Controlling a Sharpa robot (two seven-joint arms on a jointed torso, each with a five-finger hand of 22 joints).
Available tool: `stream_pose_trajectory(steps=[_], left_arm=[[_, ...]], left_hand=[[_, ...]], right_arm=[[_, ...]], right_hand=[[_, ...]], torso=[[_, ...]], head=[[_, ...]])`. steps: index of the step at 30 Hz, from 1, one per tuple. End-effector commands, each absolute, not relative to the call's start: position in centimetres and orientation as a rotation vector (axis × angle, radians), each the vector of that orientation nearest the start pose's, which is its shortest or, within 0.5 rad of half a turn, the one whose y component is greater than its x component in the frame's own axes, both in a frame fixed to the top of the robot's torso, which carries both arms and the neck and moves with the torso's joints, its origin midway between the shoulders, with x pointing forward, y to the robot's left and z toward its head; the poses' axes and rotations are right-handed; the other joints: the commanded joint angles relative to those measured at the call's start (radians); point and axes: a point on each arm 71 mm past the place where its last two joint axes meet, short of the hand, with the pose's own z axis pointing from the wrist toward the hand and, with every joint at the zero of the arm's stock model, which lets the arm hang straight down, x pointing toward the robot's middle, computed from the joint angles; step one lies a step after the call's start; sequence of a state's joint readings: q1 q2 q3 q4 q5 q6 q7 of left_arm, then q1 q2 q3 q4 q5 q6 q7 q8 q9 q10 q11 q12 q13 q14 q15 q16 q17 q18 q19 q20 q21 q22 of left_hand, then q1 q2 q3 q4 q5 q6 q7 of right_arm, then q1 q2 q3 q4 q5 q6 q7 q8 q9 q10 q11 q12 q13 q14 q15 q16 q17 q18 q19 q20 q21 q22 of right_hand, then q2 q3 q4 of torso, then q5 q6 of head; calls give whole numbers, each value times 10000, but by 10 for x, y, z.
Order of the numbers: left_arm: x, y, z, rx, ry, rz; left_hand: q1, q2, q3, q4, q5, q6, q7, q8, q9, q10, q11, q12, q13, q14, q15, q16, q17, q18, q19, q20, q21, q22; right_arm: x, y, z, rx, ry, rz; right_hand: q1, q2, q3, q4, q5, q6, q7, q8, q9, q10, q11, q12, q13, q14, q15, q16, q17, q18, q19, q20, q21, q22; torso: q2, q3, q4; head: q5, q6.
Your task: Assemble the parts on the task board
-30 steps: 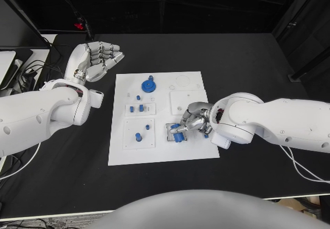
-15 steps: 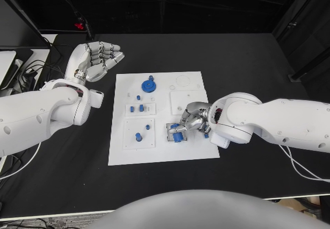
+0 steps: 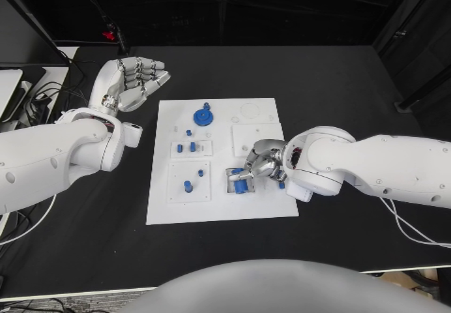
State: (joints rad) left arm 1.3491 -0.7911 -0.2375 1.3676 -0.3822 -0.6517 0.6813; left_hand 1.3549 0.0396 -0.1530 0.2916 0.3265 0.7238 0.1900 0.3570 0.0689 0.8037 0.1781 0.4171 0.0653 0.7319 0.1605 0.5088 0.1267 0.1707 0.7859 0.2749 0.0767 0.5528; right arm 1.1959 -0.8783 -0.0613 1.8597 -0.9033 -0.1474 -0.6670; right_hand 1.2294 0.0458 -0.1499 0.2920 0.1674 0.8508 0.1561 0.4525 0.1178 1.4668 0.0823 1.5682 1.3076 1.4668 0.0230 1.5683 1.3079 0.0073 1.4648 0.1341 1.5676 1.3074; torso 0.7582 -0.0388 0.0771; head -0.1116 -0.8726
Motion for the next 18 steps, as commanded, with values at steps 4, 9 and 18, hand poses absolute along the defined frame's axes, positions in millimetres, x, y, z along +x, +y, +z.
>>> stream_pose_trajectory(steps=[4,9,18], left_arm=[[513,235,-147,-4065,11178,-12190],[513,235,-147,-4067,11184,-12196],[513,235,-147,-4069,11192,-12203]], left_hand=[[5,121,-44,-3,65,-88,324,51,-9,-64,7,35,-9,-76,-6,68,-12,103,84,9,-30,-17],[5,121,-44,-3,65,-88,324,51,-9,-64,7,35,-9,-76,-6,68,-12,103,84,9,-30,-17],[20,129,-46,-6,82,-91,322,57,-9,-67,6,42,-9,-74,-6,76,-18,103,84,9,-30,-23]], right_arm=[[402,-148,-206,3470,23211,6103],[402,-148,-207,3393,23227,6068],[403,-148,-207,3262,23224,5983]], right_hand=[[-259,13,-219,-6,-125,-156,16,173,74,1040,80,25,2632,1040,-25,25,2629,-73,1060,-37,32,2634],[-397,52,-347,-12,-224,-234,18,276,127,1040,81,25,2632,1040,-30,25,2629,-73,1060,-41,32,2634],[-637,-44,-608,-2,-1031,-459,32,517,250,1040,91,25,2632,1040,-27,25,2629,-73,1060,-42,32,2634]], torso=[[-3,0,-1],[4,2,1],[4,3,-1]], head=[[-5,0],[-9,0],[11,0]])
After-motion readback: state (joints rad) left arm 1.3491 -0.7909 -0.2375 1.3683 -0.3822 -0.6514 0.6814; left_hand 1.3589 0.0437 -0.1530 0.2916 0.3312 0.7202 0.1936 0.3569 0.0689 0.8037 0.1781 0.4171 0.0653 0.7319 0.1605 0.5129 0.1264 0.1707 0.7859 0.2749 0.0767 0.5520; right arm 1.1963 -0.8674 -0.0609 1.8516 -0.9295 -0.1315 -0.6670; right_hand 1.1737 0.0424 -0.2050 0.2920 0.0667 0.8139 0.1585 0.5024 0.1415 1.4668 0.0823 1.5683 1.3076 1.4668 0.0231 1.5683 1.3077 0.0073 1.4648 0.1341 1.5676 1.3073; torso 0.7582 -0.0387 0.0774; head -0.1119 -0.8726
